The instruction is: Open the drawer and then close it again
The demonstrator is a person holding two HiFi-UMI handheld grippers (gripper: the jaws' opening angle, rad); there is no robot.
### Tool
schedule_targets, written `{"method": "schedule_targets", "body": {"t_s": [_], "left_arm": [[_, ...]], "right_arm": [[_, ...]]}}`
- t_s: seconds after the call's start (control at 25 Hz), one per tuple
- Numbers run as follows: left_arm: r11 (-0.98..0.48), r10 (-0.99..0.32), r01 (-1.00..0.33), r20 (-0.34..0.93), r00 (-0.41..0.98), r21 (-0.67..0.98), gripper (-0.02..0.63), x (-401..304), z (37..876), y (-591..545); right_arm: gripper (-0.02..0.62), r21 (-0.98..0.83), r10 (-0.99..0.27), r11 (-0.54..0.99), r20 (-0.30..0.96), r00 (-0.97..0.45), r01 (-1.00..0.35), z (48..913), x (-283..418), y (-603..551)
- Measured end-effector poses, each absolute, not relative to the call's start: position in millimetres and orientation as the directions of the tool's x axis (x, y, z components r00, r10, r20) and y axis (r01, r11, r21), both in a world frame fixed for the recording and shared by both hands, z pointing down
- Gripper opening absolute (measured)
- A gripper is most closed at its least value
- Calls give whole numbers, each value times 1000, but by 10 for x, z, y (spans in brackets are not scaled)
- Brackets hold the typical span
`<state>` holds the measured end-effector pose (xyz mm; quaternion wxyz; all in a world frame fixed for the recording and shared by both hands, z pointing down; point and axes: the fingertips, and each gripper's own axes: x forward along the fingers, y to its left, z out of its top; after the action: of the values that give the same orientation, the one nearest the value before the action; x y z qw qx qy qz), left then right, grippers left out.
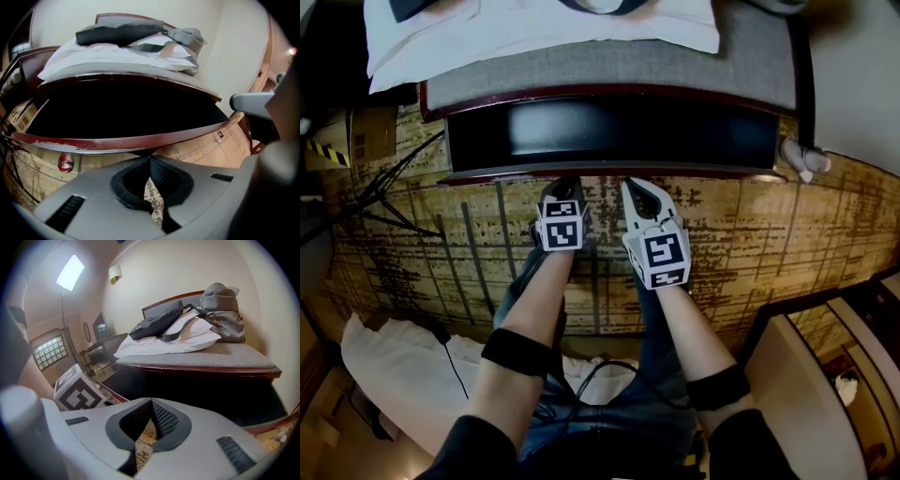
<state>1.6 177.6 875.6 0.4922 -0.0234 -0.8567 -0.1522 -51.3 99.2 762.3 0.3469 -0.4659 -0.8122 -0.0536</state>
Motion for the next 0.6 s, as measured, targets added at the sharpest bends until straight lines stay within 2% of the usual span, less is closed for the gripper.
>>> {"method": "schedule_targets", "body": {"t_s": [0.6], "left_arm": [[961,-86,171,821,-564,218,0,-648,8749,2124]], "right_arm": [[0,-245,693,620,616,-374,745,7669,-825,1004]]}}
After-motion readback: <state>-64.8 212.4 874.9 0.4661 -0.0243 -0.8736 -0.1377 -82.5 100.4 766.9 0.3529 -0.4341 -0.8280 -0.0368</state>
